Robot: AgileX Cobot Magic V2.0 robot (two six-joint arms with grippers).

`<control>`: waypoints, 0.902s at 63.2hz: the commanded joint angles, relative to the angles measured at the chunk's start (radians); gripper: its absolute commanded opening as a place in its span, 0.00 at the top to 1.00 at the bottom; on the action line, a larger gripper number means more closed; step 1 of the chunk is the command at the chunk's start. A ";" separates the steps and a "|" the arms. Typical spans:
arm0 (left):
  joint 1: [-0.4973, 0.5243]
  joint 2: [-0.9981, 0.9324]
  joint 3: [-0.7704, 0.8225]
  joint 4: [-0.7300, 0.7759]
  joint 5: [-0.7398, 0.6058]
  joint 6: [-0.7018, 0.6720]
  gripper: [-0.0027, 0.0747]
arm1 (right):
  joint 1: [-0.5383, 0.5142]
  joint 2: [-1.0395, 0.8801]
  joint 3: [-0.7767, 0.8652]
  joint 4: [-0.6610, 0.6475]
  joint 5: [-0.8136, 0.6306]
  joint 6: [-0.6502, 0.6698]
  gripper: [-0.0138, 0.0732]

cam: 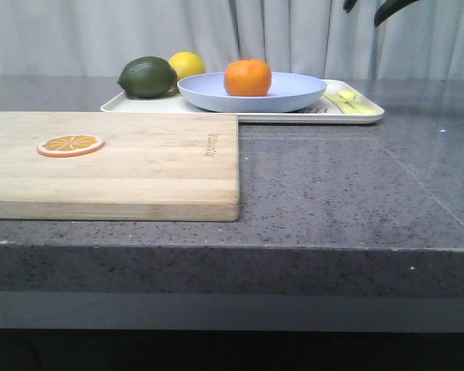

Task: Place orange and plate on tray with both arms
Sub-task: 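Raise the right gripper up and away from the tray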

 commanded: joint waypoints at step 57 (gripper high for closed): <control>0.001 -0.005 -0.023 0.000 -0.060 -0.010 0.14 | 0.066 -0.843 0.844 -0.271 -0.219 -0.272 0.41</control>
